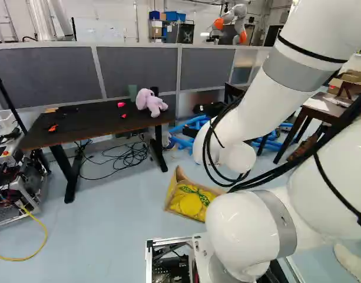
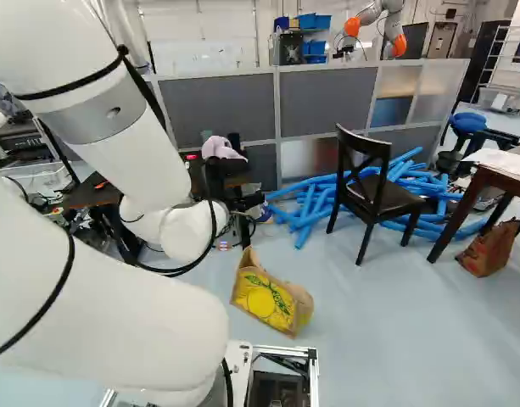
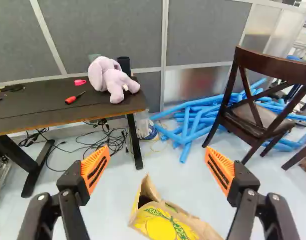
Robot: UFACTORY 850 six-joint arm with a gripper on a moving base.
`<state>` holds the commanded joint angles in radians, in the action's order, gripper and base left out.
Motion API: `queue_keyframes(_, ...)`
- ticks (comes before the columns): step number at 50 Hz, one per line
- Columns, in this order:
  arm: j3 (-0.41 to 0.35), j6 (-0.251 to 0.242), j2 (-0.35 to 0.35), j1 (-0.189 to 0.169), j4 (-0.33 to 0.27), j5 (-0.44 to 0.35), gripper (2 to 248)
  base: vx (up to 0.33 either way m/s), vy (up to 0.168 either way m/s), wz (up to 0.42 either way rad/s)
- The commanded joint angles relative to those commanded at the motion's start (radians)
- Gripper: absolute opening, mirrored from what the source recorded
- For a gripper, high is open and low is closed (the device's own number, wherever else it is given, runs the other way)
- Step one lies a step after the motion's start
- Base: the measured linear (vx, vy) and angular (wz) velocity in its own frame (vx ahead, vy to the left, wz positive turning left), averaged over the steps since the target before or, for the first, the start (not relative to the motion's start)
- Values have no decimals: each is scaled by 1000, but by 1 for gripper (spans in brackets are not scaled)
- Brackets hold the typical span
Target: Pick up the bag on the ground and place it on the table
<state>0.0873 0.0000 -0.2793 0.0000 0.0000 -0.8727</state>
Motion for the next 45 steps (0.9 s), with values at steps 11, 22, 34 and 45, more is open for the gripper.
queue_keyframes(11, 15, 0, 18, 0, 0, 0, 247, 138, 0, -18)
queue_keyframes(22, 33, 0, 39, 0, 0, 0, 247, 8, -1, -3)
queue_keyframes(34, 62, 0, 72, 0, 0, 14, 247, 0, 0, 0)
queue_keyframes(45, 98, 0, 117, -2, -1, 45, 247, 0, 0, 0)
